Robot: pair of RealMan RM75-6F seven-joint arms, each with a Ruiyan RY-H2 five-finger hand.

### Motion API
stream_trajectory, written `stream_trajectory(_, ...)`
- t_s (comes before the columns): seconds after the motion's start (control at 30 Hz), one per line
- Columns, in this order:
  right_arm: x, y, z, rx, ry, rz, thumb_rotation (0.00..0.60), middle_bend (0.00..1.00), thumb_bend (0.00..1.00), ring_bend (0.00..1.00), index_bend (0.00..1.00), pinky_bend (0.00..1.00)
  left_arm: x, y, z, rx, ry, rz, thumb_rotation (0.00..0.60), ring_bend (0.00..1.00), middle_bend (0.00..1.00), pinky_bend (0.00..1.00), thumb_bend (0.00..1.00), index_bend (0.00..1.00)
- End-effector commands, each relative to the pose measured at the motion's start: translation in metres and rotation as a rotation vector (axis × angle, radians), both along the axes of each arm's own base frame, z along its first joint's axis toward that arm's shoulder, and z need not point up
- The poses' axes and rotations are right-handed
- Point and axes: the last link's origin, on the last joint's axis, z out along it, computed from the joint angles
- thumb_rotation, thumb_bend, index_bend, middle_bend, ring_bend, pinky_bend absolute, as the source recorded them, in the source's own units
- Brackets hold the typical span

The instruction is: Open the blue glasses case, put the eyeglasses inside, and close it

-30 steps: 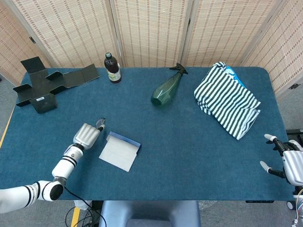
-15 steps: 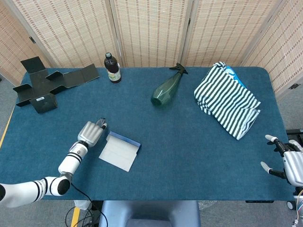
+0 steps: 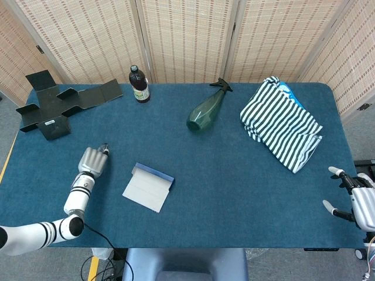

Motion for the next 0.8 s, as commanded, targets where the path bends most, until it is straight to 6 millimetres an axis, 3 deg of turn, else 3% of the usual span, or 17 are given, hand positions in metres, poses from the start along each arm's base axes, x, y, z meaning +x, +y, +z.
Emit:
stream_trajectory(0.03, 0.001, 0.0, 0.0, 0.0, 0.0, 0.005, 0.6, 0.32, 0.21, 0.45, 0.18, 0.27, -0.015, -0.01, 0.016, 0.013, 0.063, 0.062, 0.6, 0.97, 0.92, 1.0, 0.59, 0.21)
stream_trajectory(0.17, 0.003, -0.001, 0.001, -0.001, 0.002, 0.011, 0.6, 0.32, 0.21, 0.45, 0.18, 0.28, -0.022, -0.028, 0.028, 0.006, 0.083, 0.115, 0.6, 0.97, 0.92, 1.0, 0.59, 0.23)
stream_trajectory(0.37, 0.005, -0.002, 0.0, 0.005, 0.005, 0.016, 0.6, 0.33, 0.21, 0.45, 0.18, 0.27, -0.014, -0.048, 0.045, 0.007, 0.004, 0.069, 0.6, 0.97, 0.92, 1.0, 0.59, 0.24)
stream_trajectory(0.53, 0.005, -0.002, -0.001, 0.006, 0.004, 0.017, 0.6, 0.33, 0.21, 0.45, 0.18, 0.27, -0.022, -0.038, 0.054, 0.055, -0.056, 0.041, 0.6, 0.97, 0.92, 1.0, 0.59, 0.23)
stream_trajectory(0.8, 0.004, 0.001, 0.0, 0.002, 0.003, 0.009, 0.6, 0.33, 0.21, 0.46, 0.18, 0.27, -0.057, -0.016, 0.052, 0.052, -0.049, 0.049, 0.6, 0.97, 0.91, 1.0, 0.59, 0.2)
